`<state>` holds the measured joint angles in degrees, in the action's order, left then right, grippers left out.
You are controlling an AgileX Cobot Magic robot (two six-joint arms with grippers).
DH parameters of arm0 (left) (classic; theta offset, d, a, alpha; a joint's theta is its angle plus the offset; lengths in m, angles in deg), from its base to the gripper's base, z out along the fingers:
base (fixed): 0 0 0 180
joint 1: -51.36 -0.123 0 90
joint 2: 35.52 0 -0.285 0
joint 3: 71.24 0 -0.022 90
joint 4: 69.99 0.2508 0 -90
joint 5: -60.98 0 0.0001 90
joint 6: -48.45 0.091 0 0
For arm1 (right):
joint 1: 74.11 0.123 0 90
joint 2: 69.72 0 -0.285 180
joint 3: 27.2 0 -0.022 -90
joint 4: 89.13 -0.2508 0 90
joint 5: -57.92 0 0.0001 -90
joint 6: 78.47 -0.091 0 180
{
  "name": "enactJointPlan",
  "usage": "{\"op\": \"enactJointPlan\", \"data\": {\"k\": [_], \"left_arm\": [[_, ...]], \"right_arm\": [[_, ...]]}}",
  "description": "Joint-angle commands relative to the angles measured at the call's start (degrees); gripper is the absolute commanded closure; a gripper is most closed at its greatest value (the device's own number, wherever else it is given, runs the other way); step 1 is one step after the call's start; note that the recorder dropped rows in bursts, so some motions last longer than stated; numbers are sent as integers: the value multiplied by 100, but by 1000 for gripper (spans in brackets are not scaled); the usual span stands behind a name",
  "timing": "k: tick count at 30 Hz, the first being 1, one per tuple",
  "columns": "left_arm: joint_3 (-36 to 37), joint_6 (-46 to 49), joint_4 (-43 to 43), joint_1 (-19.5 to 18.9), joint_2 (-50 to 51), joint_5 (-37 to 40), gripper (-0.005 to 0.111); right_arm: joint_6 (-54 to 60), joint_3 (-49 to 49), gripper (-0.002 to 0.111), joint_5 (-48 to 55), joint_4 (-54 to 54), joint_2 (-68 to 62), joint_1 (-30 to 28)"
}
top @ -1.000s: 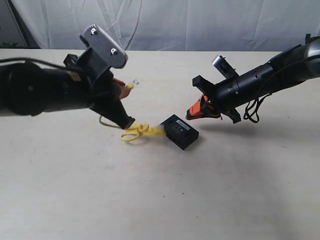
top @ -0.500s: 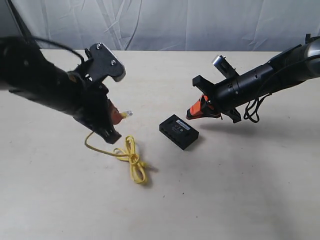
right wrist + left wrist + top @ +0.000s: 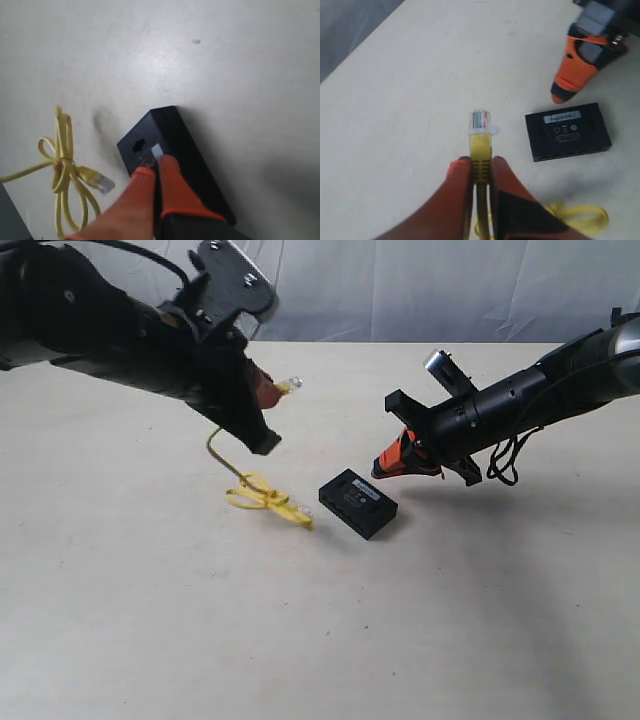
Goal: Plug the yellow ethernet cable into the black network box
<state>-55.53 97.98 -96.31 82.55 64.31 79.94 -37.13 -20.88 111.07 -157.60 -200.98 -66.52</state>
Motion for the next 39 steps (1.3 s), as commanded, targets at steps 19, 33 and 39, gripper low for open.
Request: {"op": "enactJointPlan", "data": {"k": [19,33,39], "left_arm": [[632,-412,1890,525,-268,129,107],[2395,-7558,6629,22,-123,-2923,107],[2195,-8249,6798,-29,473,-2648,107]], "right_arm": [[61,-21,109,-155,-42,7,-9],[61,-21,109,-143,-42,7,-9],[61,-21,109,-143,-42,7,-9]]}}
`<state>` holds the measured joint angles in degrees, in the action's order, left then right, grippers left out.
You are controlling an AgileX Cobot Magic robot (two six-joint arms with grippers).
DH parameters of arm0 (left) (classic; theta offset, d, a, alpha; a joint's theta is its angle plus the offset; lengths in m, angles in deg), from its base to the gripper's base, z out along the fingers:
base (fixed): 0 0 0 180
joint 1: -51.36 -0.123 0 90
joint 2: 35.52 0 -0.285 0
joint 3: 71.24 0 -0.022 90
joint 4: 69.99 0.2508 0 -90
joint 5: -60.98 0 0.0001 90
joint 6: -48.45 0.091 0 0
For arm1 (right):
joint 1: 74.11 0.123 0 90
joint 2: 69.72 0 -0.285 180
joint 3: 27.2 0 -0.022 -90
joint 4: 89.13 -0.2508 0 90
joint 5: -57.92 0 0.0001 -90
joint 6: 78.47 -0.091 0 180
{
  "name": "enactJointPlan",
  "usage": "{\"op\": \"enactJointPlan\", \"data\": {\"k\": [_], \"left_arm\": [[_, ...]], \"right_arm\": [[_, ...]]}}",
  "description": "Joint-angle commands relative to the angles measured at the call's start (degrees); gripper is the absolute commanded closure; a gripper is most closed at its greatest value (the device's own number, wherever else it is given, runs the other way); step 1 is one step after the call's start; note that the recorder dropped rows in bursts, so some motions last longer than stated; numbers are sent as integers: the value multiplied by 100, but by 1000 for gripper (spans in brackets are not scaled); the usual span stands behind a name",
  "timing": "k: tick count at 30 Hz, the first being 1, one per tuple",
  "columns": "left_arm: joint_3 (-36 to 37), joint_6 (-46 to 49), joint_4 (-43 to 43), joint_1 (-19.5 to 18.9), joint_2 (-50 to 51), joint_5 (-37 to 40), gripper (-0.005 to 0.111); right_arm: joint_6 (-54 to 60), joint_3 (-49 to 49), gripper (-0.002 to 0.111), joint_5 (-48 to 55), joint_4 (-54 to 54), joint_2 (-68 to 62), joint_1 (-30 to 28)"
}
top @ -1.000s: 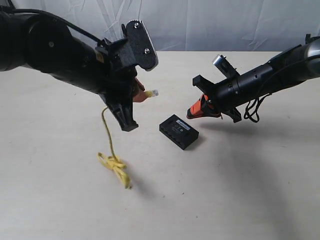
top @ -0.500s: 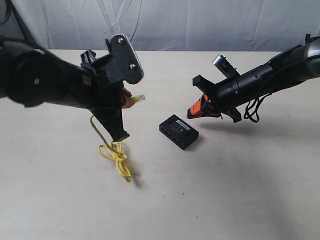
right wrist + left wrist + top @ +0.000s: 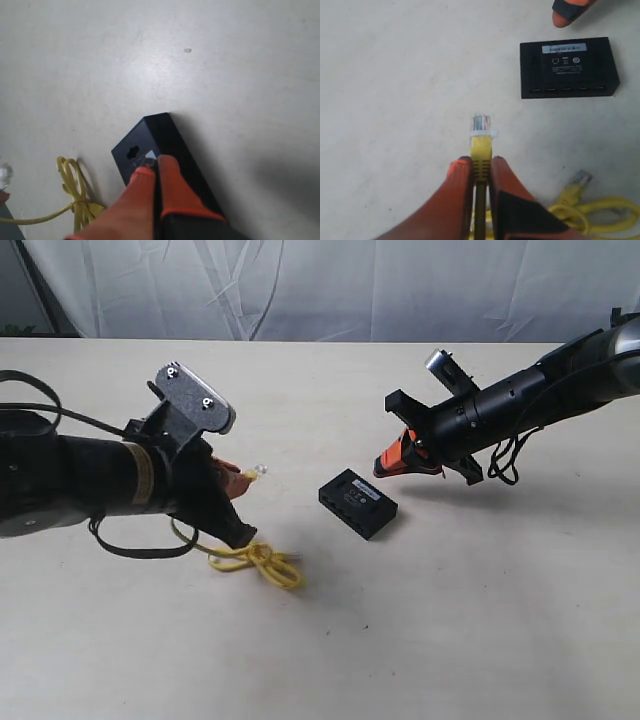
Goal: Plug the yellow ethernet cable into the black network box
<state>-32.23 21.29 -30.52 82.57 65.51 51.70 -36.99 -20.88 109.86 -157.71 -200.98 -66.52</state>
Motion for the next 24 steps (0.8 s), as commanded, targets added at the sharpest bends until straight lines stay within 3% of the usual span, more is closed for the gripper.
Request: {"op": "enactJointPlan", "data": {"k": [1,7,11,16,21,24], "left_arm": [[-175,-728,288,-30,415,232,107],[-308,-2244,1796,-30,543,-161,107],[-268,-2984,2450,-30,543,160,107],[-224,-2967,2533,-30,371,45,107],[-487,-2925,3311,-18,226,-342,107],[-593,-1923,3379,-18,179,-1040,107]], "right_arm": [[48,-21,109,-22,-31,7,-9],[48,-21,109,-11,-31,7,-9],[48,-21,109,-11,-31,7,-9],[48,-21,109,-11,-31,7,-9],[48,-21,109,-11,-31,7,-9],[48,-21,109,-11,-31,7,-9]]}}
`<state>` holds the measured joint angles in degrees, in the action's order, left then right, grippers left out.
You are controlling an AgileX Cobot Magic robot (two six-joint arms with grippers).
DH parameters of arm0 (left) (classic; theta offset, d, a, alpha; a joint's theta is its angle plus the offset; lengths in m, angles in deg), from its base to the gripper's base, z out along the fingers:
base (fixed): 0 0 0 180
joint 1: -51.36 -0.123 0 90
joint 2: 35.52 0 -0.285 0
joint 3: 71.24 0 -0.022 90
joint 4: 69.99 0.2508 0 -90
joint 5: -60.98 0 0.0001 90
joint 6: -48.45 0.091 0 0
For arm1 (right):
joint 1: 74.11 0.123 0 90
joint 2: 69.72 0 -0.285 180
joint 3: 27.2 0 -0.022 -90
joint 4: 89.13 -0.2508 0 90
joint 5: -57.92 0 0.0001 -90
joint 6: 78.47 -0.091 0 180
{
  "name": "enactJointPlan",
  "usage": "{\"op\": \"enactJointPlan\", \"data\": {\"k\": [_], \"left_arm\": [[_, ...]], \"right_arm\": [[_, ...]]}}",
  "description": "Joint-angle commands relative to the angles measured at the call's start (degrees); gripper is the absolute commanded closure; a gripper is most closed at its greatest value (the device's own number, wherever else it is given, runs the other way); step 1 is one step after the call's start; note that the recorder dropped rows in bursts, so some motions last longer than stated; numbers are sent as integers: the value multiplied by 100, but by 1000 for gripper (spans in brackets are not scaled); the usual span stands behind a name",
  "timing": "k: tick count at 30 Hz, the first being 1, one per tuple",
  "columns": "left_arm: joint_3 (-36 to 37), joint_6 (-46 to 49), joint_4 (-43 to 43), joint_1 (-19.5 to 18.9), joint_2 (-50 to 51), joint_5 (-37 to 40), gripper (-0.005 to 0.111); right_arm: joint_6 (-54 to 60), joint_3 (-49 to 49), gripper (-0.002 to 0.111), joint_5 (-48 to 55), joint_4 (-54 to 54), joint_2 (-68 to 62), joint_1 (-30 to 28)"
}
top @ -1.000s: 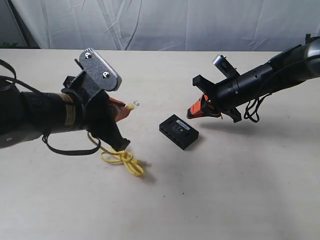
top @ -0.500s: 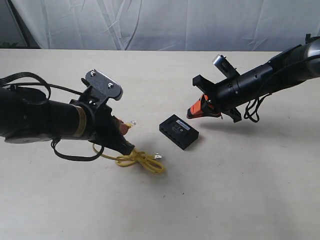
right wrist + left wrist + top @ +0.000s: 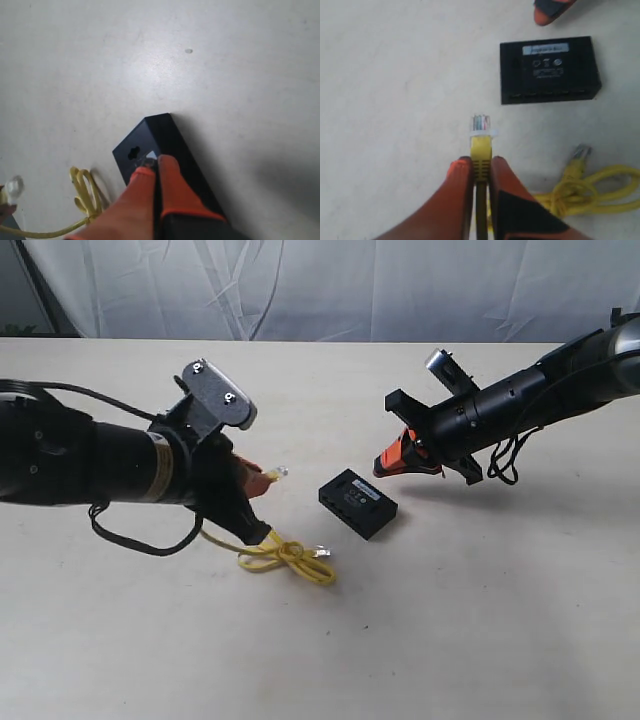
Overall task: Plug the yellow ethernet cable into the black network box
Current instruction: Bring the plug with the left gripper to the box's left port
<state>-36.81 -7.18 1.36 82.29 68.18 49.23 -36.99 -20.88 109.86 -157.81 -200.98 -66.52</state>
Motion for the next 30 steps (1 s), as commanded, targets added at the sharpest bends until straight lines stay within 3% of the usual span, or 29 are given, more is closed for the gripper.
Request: {"op": "enactJointPlan", "data": {"k": [1,2,5,8,11,14,17,19,22,27,29,30], "left_arm": [[-135,1485,-101,10,-104,-924,107],[-135,2368,-890,38,-104,-894,107],[-135,3461,-2018,165,-126,-406,107],[-4,6422,-4400,413,-142,-119,107],[144,5954,-4410,403,-167,-201,107],[850,5255,-3832,91,-167,-1614,107],[1212,5192,-4057,-260,-167,-2224,107],[1122,5161,-4262,-365,-167,-1880,107],[716,5132,-4217,-352,-167,-644,107],[360,4612,-4114,-341,65,-687,107],[268,4172,-3749,-341,274,-779,107],[254,3786,-3302,-341,462,-1274,107]], "right_arm": [[48,-21,109,-11,-21,7,-9],[48,-21,109,-11,-21,7,-9],[48,-21,109,-11,-21,7,-9],[48,-21,109,-45,-21,7,-9],[48,-21,109,-45,-21,7,-9],[48,-21,109,-45,-21,7,-9],[48,-21,109,-45,-21,7,-9],[48,-21,109,-45,-21,7,-9],[48,-21,109,-45,-21,7,-9],[48,-21,109,-24,-21,7,-9],[48,-21,109,-24,-21,7,-9],[48,-21,109,-24,-21,7,-9]]}}
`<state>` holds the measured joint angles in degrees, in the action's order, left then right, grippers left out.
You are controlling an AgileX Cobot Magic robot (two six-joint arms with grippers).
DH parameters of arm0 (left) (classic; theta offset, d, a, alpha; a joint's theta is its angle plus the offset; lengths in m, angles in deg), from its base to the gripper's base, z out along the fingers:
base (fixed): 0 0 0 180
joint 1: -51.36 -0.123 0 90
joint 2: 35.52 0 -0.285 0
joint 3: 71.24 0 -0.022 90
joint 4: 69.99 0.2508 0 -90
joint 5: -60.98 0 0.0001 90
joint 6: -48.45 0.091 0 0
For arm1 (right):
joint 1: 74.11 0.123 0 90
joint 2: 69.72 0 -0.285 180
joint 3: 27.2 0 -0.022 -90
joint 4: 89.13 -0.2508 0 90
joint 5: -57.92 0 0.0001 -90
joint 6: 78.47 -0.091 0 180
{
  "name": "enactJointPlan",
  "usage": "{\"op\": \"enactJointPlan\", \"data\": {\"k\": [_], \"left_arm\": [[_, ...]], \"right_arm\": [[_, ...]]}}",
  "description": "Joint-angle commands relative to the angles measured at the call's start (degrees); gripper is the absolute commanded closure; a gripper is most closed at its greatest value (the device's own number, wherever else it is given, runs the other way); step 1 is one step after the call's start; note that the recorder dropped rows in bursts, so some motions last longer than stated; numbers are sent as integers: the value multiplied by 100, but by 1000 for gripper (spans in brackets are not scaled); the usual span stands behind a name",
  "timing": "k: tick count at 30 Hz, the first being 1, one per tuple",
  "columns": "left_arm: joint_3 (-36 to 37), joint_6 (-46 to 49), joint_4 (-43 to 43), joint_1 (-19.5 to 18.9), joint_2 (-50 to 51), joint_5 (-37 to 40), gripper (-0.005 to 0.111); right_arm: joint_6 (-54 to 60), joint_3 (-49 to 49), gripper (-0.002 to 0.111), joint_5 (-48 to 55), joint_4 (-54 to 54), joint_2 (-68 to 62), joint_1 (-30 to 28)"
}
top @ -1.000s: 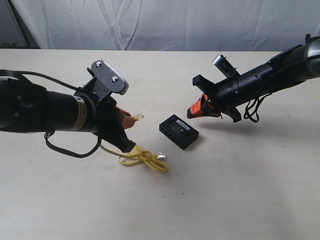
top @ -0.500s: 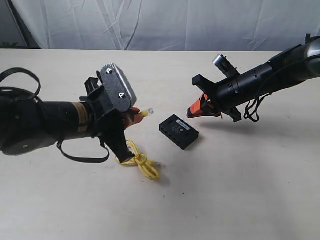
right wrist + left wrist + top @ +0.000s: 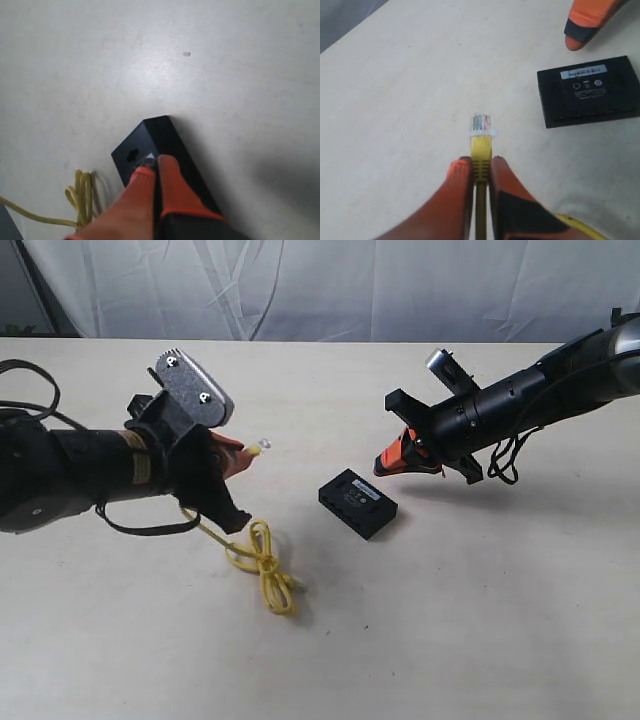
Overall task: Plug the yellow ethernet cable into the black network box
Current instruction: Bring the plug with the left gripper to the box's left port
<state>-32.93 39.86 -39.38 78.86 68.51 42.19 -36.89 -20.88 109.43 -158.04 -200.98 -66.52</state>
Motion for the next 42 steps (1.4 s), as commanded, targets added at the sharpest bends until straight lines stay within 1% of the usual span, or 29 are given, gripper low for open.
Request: {"op": "enactJointPlan", "data": {"k": [1,2,4,5,6,8,11,13,15,18,23,27,35,42], "left_arm": [[-134,-1073,940,3,520,-858,107],[-148,-1402,1019,3,660,-1155,107],[-194,-1626,1120,3,835,-798,107],[-222,-1813,1369,3,859,-465,107],[-232,-1900,1477,3,859,-431,107],[-342,-2364,1906,3,859,-416,107],[-499,-3589,3225,3,859,-217,107],[-507,-3780,3501,3,883,-273,107],[-512,-3790,3476,3,1046,-342,107],[-574,-3790,3463,3,1451,-935,107],[-742,-3790,3440,3,1544,-872,107],[-803,-3790,3450,3,1592,-1080,107],[-974,-3897,3456,3,1746,-1173,107],[-1126,-3897,3522,3,1782,-917,107]], "right_arm": [[38,-21,109,19,1,7,-9],[38,-21,109,19,1,7,-9],[38,-21,109,16,-39,7,-9],[38,-21,109,16,-119,7,-9],[38,-21,109,16,-145,7,-9],[38,-21,109,16,-167,7,-9],[38,-21,109,16,-167,7,-9],[38,-21,109,16,-167,7,-9],[38,-21,109,5,-168,7,-9],[38,-21,109,-5,-168,7,-9],[38,-21,109,-5,-55,7,-9],[38,-21,109,-103,-33,7,-9],[38,-21,109,-126,-21,-2,-9],[38,-21,109,-126,-21,-2,-9]]}}
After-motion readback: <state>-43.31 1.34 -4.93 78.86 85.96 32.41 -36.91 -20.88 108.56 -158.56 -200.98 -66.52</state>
